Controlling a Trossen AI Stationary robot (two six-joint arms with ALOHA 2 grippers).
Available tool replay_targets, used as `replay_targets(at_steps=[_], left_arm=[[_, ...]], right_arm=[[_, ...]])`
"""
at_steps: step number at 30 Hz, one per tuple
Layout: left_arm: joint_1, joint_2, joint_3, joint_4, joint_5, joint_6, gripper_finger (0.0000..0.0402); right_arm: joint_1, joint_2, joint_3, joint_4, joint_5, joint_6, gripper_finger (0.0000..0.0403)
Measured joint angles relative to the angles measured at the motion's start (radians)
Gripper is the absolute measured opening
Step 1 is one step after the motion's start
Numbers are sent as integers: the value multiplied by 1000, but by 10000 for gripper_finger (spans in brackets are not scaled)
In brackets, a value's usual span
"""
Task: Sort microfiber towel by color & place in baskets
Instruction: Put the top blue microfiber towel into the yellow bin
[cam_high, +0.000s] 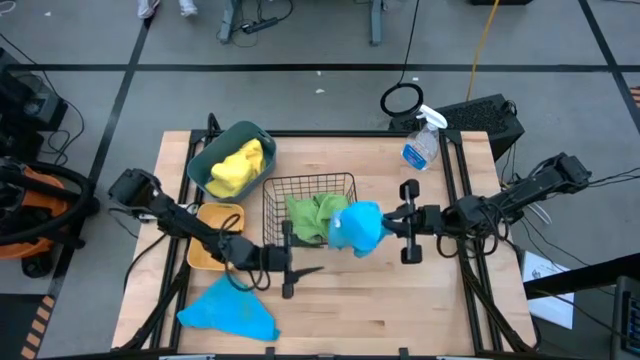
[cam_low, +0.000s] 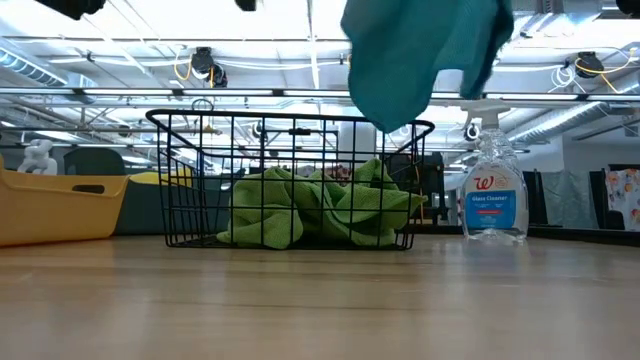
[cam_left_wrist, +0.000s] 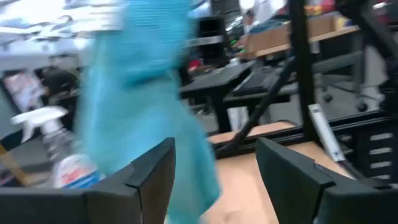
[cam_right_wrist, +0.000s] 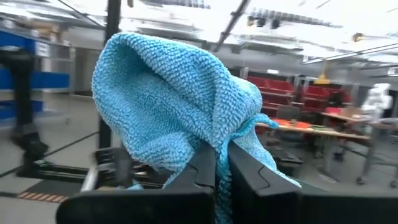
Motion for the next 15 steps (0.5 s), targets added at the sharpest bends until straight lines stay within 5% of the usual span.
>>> replay_targets(at_steps=[5,10,15], left_arm=[[10,93,86,5,48,82,228],[19,168,251,2,-98,300,228],[14,215,381,-67,-81,390,228]], right_arm=[[-1,16,0,11,26,-13,6],[-2,27,0,7,26,-15,6],[-15,27,0,-40,29,-21,6]])
